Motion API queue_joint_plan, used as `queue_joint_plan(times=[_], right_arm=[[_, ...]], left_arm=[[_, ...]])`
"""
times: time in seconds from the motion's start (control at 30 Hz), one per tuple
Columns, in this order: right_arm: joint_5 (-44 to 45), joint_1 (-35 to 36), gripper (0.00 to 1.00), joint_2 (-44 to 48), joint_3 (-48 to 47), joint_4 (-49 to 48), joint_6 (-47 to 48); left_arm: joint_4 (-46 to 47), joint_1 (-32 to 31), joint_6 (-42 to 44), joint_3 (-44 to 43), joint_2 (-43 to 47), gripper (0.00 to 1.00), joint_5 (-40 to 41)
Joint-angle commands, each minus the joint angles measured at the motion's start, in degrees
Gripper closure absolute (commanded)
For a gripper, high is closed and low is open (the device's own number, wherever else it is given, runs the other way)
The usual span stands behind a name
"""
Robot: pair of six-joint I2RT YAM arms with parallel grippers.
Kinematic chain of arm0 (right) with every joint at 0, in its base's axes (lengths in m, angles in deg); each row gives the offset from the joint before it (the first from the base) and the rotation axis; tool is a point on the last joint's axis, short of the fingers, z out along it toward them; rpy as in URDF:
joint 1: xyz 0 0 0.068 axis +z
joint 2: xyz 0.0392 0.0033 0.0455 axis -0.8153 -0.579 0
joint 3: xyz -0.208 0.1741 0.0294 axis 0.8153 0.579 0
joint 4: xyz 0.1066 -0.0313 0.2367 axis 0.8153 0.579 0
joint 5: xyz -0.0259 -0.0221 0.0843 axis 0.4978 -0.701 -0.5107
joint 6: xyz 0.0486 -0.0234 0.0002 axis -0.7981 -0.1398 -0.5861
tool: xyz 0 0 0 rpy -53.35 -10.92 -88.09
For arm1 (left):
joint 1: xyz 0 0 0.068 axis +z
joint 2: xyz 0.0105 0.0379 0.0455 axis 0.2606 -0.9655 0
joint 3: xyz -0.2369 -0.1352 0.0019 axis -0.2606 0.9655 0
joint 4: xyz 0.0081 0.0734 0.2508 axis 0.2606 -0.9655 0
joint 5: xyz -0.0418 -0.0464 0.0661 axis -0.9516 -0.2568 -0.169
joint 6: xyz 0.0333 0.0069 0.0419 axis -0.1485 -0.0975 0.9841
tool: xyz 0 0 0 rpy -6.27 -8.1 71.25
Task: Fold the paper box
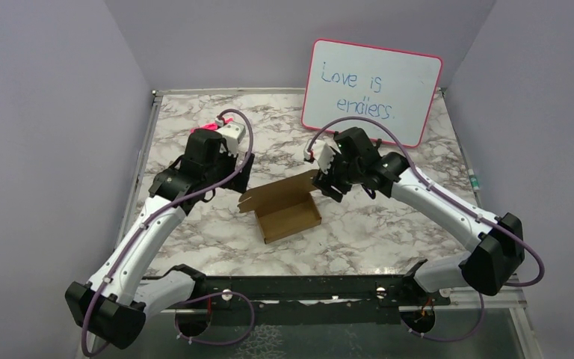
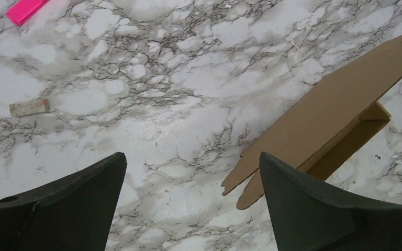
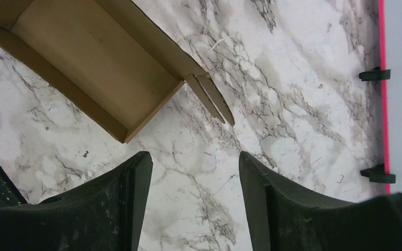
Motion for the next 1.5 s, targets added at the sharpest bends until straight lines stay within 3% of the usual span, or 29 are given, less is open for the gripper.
queue_joint_plan(times=[0.0, 0.37, 0.7, 1.07, 1.47], right_arm=[[-0.55, -0.16, 0.33, 0.57, -2.04, -2.03, 3.12], [-5.62, -0.31, 0.36, -7.52, -6.95, -1.78, 10.41], [-9.42, -1.88, 0.51, -12.04, -8.49, -1.42, 12.19], [-6.65, -3.36, 0.71, -10.94, -6.32, -2.84, 10.12], [-3.96, -5.81, 0.75, -7.88, -2.75, -5.85, 6.86]], left_arm=[[-5.51, 0.26, -2.69, -3.18, 3.38, 0.02, 2.7], [-6.5, 0.25, -7.02, 0.13, 2.74, 0.03, -2.54], [-5.2, 0.3, -6.99, 0.68, 1.26, 0.04, -5.17], [-2.11, 0.25, -5.51, 0.35, 1.88, 0.07, -4.34], [1.48, 0.28, 2.46, -2.09, 0.48, 0.1, -6.92]])
